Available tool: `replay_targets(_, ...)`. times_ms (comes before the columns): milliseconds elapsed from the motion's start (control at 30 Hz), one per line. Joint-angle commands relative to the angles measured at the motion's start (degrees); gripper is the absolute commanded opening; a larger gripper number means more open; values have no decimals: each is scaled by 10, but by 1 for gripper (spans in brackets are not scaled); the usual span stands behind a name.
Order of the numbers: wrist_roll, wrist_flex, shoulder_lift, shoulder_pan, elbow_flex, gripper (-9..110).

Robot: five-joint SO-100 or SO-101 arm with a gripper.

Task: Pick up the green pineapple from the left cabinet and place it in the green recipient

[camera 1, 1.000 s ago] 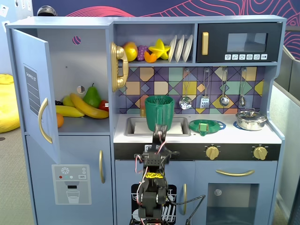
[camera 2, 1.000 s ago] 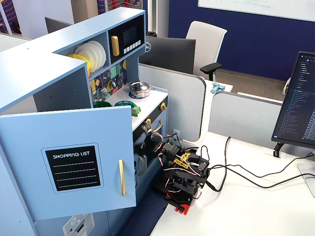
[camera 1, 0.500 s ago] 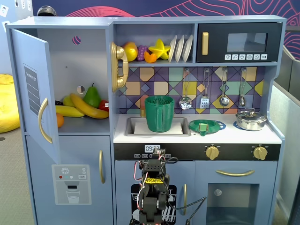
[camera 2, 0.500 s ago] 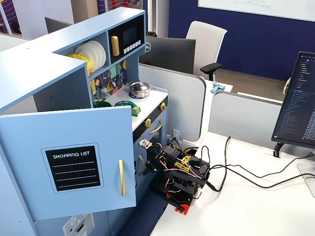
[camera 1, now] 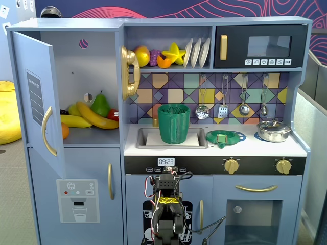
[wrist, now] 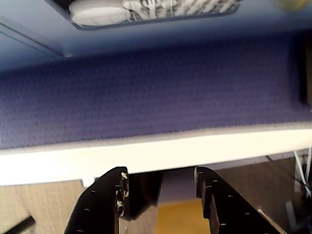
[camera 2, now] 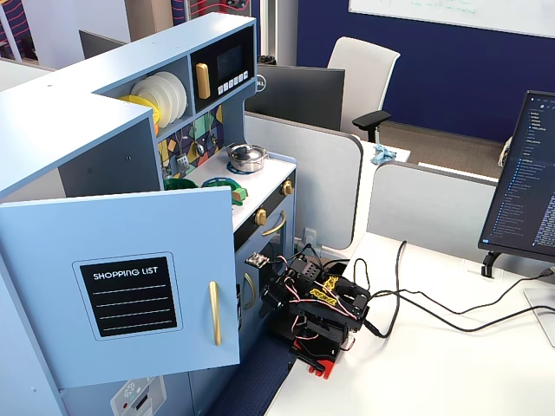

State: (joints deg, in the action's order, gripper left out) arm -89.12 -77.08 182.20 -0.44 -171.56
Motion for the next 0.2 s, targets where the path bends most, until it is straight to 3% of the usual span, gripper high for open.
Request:
replay_targets(0, -35, -99, -2, -15, -1, 9)
replay_targets(167, 25, -107, -2, -16, -1, 10)
